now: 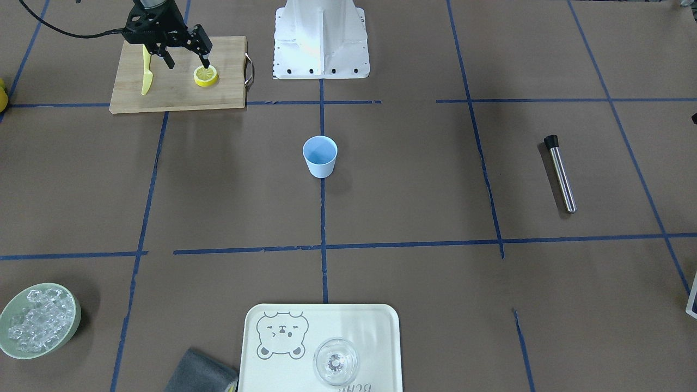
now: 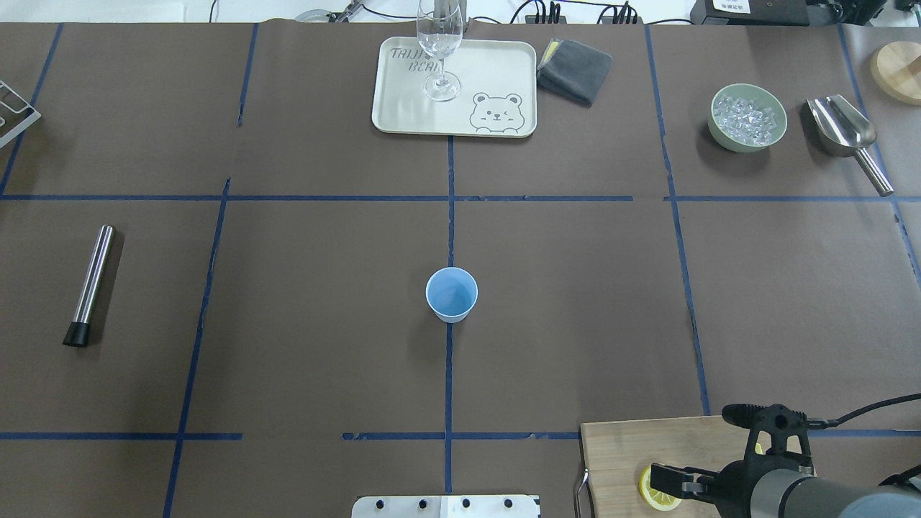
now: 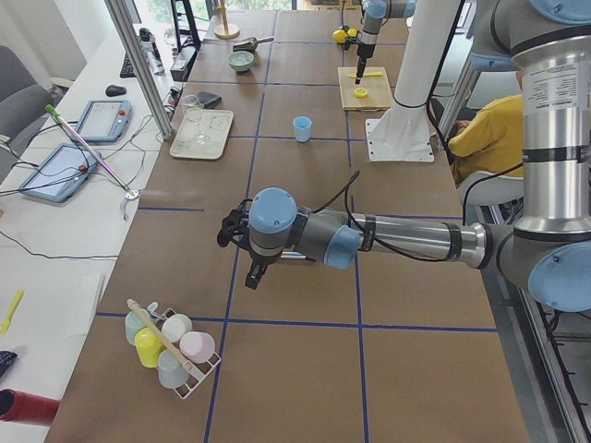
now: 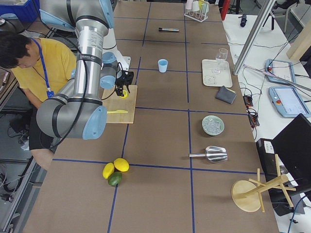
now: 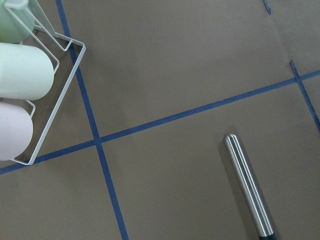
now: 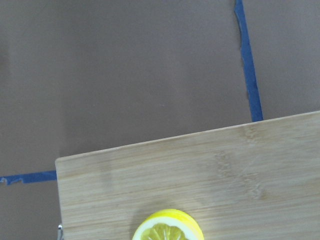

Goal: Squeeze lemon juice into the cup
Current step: 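Lower the right gripper onto the lemon slice on the cutting board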

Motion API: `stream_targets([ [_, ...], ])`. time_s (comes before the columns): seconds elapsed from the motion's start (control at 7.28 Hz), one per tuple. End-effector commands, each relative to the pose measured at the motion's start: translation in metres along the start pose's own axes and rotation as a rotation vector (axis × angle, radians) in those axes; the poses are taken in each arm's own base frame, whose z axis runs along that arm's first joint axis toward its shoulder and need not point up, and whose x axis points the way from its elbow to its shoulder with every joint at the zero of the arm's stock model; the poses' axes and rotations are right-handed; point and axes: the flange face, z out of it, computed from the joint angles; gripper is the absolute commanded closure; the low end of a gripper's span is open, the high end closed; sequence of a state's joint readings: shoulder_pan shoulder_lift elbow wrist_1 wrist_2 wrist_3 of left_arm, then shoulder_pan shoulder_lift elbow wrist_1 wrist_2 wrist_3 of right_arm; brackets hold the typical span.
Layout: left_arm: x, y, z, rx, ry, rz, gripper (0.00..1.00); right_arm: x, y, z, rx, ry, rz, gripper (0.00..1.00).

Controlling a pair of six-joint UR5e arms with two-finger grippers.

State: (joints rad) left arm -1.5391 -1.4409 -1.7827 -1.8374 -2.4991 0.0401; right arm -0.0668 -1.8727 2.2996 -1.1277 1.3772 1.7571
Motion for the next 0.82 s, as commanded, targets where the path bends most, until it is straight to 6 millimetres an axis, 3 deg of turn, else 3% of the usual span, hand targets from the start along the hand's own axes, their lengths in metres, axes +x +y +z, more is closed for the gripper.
stream_targets([
  [0.0,0.003,0.009,0.003,-0.006,0.060,-0.013,0.00,-0.015,0.022,0.010,0.014,0.030,-0.024,0.00],
  [0.41,0.003,0.014,0.003,-0.007,0.066,-0.013,0.00,-0.016,0.029,0.038,0.014,0.058,-0.031,0.03],
  [0.69,0.004,0.013,0.001,-0.004,0.066,-0.011,0.00,-0.013,0.029,0.043,0.015,0.066,-0.030,0.03],
])
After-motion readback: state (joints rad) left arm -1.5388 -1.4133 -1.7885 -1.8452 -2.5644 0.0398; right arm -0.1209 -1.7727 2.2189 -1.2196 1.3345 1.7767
